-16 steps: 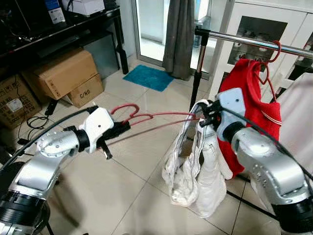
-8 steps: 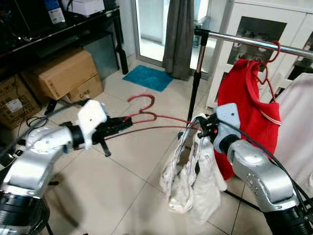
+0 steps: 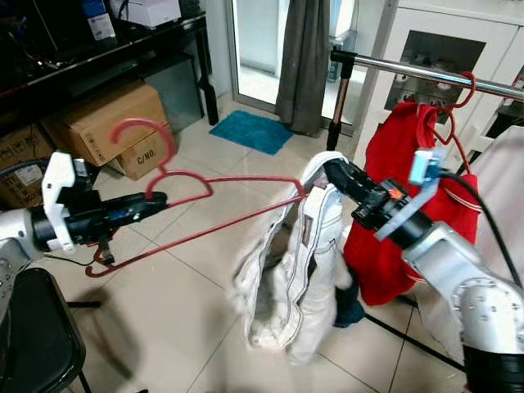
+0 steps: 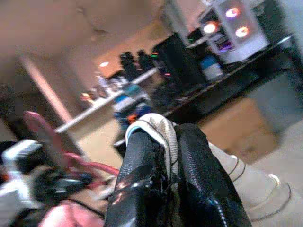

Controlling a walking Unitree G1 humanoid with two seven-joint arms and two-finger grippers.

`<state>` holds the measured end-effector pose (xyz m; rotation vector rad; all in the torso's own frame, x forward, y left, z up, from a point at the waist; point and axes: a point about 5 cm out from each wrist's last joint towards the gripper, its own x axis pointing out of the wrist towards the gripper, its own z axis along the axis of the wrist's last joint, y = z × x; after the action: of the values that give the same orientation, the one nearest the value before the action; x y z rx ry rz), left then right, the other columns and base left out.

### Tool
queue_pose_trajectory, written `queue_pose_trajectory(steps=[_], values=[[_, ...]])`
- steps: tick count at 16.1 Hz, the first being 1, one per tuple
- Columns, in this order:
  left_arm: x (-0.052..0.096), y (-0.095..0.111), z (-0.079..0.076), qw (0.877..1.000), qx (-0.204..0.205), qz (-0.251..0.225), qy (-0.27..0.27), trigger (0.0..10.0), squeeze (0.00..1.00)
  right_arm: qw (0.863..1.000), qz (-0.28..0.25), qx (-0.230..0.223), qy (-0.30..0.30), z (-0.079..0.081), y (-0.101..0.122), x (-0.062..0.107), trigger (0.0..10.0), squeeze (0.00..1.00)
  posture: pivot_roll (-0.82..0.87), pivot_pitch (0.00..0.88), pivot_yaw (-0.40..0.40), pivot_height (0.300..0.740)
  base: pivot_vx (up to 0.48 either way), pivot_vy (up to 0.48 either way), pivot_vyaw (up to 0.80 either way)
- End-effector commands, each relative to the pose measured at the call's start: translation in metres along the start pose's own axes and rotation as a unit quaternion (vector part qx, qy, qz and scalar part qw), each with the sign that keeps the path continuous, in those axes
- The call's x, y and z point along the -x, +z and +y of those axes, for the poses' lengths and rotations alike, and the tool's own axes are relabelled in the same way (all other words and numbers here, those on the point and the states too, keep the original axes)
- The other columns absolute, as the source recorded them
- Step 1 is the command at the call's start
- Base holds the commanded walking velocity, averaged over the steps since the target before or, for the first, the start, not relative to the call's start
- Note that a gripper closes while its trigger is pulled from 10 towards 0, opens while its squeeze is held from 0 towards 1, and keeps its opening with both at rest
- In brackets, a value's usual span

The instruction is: Hang hanger

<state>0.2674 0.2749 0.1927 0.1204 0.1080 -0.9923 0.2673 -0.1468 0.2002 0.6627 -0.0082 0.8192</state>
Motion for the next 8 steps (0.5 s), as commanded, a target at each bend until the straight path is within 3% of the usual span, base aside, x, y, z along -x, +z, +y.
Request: queue_pose_trajectory(steps=[1,3,8], values=[[0.033,-0.004,0.016,0.996,0.012,0.028,0.087,0.0,0.00,0.996,-0.082,0.030,-0.017,-0.003,0.037,0.021,0.0,0.00,-0.14,0.000,0.050,0.740,0.000,0.000,0.00],[0.042,-0.009,0.022,0.994,0.017,0.040,0.099,0.0,0.00,0.988,-0.144,-0.035,0.039,0.009,0.052,0.028,0.0,0.00,-0.14,0.000,0.052,0.740,0.000,0.000,0.00],[0.042,-0.035,0.019,0.989,0.004,0.103,0.104,0.0,0.00,0.974,-0.203,-0.074,0.063,0.014,0.068,0.030,0.0,0.00,-0.14,0.000,0.052,0.740,0.000,0.000,0.00]])
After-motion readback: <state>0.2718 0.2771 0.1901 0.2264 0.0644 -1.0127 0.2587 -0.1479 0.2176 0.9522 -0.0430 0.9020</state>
